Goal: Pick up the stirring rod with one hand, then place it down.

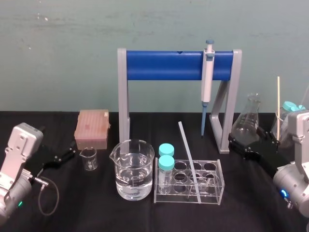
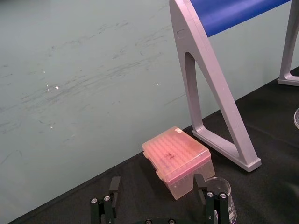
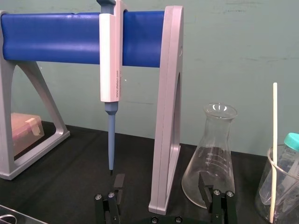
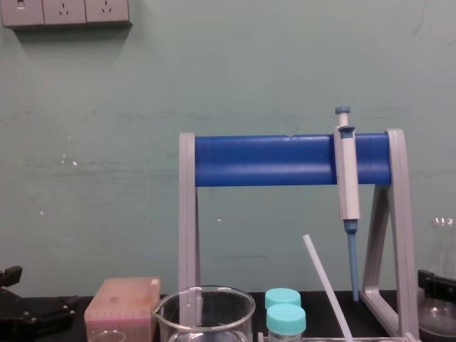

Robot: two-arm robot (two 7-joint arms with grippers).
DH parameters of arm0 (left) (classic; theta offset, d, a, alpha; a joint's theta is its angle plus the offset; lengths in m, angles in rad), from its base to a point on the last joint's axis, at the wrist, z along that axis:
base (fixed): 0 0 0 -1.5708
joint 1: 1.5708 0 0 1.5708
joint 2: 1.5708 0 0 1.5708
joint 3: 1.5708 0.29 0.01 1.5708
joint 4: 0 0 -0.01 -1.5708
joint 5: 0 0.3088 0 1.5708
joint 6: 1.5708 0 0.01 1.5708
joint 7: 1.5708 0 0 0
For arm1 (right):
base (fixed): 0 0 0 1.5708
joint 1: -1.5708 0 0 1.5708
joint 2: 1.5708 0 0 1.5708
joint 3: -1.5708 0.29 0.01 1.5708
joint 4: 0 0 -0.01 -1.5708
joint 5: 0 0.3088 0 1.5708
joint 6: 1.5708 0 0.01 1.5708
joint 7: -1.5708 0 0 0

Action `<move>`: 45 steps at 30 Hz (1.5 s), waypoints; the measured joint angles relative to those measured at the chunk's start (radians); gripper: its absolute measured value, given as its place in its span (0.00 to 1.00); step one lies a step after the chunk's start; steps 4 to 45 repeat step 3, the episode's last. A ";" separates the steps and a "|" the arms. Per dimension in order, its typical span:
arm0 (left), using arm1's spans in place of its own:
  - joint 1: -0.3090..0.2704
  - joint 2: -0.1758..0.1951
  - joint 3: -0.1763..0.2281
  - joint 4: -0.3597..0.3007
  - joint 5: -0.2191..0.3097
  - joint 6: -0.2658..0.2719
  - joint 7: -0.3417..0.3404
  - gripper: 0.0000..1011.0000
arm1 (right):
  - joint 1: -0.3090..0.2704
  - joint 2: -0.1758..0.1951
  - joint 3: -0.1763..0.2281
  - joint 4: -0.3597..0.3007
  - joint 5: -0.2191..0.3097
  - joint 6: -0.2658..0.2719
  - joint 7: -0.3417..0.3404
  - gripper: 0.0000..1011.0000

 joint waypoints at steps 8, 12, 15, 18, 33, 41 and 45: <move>0.000 0.000 0.000 0.000 0.000 0.000 0.000 0.99 | 0.000 0.001 0.000 0.000 0.000 -0.002 0.001 0.99; 0.000 0.000 0.000 0.000 0.000 0.000 0.000 0.99 | 0.000 0.001 0.000 0.000 0.000 -0.002 0.001 0.99; 0.000 0.000 0.000 0.000 0.000 0.000 0.000 0.99 | 0.000 0.001 0.000 0.000 0.000 -0.002 0.001 0.99; 0.000 0.000 0.000 0.000 0.000 0.000 0.000 0.99 | 0.000 0.001 0.000 0.000 0.000 -0.002 0.001 0.99; 0.000 0.000 0.000 0.000 0.000 0.000 0.000 0.99 | 0.000 0.001 0.000 0.000 0.000 -0.002 0.001 0.99; 0.000 0.000 0.000 0.000 0.000 0.000 0.000 0.99 | 0.000 0.001 0.000 0.000 0.000 -0.002 0.001 0.99; 0.000 0.000 0.000 0.000 0.000 0.000 0.000 0.99 | 0.000 0.001 0.000 0.000 0.000 -0.002 0.001 0.99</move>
